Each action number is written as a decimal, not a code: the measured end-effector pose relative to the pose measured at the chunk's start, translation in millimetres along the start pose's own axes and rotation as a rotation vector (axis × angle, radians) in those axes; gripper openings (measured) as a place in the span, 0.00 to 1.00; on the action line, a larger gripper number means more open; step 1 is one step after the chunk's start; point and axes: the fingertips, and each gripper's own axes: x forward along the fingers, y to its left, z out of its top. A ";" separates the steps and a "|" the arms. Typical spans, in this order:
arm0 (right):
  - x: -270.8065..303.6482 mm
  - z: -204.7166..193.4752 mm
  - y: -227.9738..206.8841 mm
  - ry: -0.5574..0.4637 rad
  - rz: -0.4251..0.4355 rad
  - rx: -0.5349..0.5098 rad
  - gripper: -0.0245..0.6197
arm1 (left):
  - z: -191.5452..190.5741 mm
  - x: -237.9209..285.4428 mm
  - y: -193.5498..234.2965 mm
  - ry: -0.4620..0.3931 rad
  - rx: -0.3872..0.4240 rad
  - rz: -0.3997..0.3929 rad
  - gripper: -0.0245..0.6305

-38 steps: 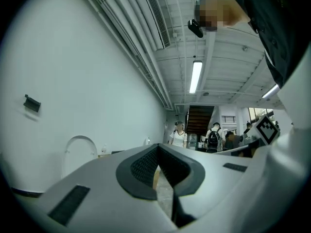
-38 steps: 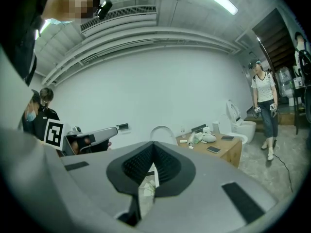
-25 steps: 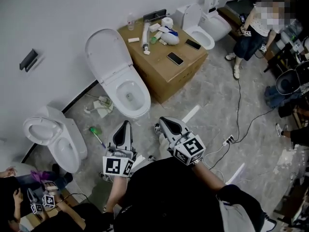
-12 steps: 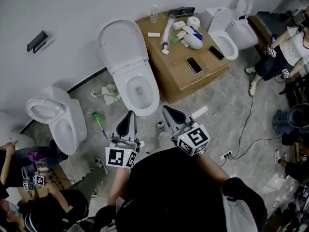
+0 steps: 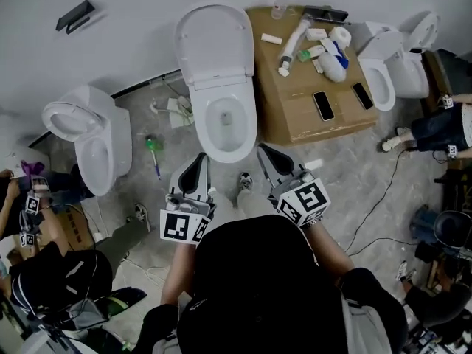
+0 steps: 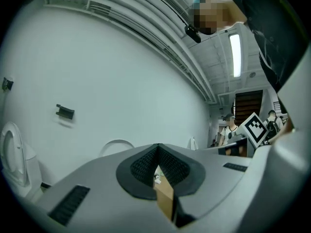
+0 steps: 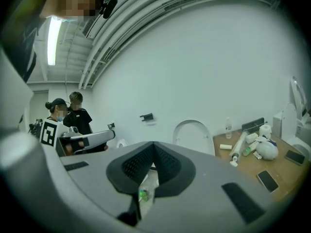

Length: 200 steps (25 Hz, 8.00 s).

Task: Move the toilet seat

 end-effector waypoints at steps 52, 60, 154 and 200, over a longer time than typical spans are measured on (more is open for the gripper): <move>163.5 -270.3 -71.6 0.362 0.031 -0.027 0.05 | -293.9 96.0 122.3 0.304 -0.062 -0.086 0.05; 175.4 -333.3 -80.4 0.410 0.062 -0.105 0.05 | -361.3 93.2 129.3 0.364 0.006 -0.096 0.05; 161.8 -616.4 -104.5 1.249 0.804 -0.948 0.44 | -651.1 21.3 122.2 1.335 0.797 -1.051 0.44; 150.7 -498.9 -95.1 0.997 0.643 -1.276 0.34 | -519.6 34.0 115.4 1.242 0.686 -0.785 0.35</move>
